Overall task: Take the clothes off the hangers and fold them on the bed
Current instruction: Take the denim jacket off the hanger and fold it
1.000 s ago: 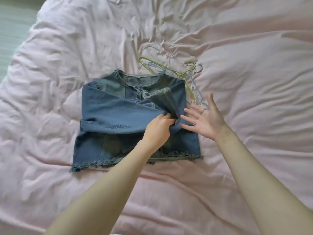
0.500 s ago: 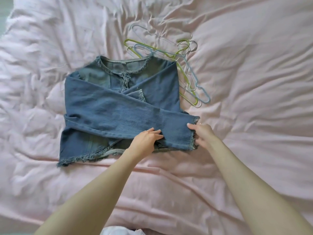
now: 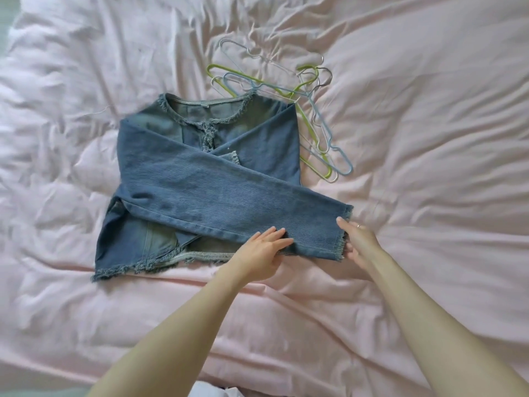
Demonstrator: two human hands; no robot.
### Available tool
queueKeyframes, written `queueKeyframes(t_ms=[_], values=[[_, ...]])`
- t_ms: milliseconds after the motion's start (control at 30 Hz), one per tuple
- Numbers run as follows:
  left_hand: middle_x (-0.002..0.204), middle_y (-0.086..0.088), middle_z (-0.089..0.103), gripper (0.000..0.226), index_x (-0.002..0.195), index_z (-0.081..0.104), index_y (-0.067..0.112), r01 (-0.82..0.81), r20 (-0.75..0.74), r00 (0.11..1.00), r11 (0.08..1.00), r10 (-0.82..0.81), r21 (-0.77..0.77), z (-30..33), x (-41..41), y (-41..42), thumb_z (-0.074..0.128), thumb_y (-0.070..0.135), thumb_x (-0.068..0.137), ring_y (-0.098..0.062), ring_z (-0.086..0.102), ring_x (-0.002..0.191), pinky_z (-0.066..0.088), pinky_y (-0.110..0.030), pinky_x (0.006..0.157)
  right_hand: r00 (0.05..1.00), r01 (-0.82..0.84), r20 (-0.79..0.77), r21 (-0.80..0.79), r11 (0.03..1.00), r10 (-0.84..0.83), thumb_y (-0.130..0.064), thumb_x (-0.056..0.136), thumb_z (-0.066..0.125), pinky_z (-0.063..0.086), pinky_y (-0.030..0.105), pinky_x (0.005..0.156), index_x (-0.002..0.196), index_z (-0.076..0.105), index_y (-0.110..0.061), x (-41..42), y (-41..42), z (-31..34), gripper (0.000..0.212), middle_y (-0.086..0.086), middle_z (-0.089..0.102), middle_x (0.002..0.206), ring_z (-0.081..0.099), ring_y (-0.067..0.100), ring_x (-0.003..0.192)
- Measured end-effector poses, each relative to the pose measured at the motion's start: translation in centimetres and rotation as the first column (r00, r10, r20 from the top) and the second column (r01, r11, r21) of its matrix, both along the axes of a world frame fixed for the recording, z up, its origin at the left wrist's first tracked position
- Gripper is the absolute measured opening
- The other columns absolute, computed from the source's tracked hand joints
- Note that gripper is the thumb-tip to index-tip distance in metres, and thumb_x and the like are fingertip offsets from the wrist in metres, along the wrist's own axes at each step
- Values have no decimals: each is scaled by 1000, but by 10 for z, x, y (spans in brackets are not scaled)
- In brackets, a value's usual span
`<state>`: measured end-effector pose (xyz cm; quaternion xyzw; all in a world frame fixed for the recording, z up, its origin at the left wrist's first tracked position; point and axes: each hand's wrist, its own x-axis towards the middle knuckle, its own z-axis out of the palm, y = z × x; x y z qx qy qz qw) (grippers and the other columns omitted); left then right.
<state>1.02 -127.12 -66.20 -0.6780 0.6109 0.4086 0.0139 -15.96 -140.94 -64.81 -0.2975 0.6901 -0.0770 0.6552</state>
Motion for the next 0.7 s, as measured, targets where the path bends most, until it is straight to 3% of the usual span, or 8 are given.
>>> queueKeyframes(t_ms=[100,200,333,400,567,700], values=[[157,2,17,48,147,28,25,-129,106,984,985,141,-118,1,19,11,37,21,100,-19,8,146,9,-43,118,1000,11,13,41,999,-11,-12,93,57,52,38,73,88,56,-8,2,5,-5,7,10,63,92,61,22,77],[158,0,15,51,148,24,25,-211,228,942,963,246,-168,-2,50,27,38,21,99,-23,6,146,6,-48,116,994,5,-108,-73,997,-13,-7,95,52,49,37,73,84,55,-7,7,9,-10,12,10,59,89,57,22,75],[158,-7,9,59,150,19,23,-350,391,834,921,390,-172,-2,96,56,42,21,96,-31,1,145,6,-55,113,948,-56,-317,-234,971,-22,-11,96,47,39,29,74,109,57,3,14,13,-12,21,10,54,97,49,21,87],[158,-8,6,68,150,15,22,-449,448,756,876,478,-177,-2,122,71,45,12,90,-32,-1,145,5,-57,112,915,-67,-400,-275,959,-51,-13,97,45,38,30,76,112,56,3,19,17,-13,25,13,57,103,50,24,90],[156,-17,9,78,150,14,12,-651,471,554,710,686,-268,-4,172,95,49,2,81,-37,7,143,8,-56,113,821,-154,-568,-316,936,-57,-16,100,39,39,36,92,127,48,1,30,25,-9,33,21,54,127,50,37,116],[146,-28,27,76,148,17,6,-707,418,500,636,758,-309,-13,204,100,54,6,82,-46,30,131,27,-55,106,772,-180,-632,-318,931,-67,-18,99,39,40,39,92,121,51,2,34,35,-13,32,24,56,123,52,39,112]])
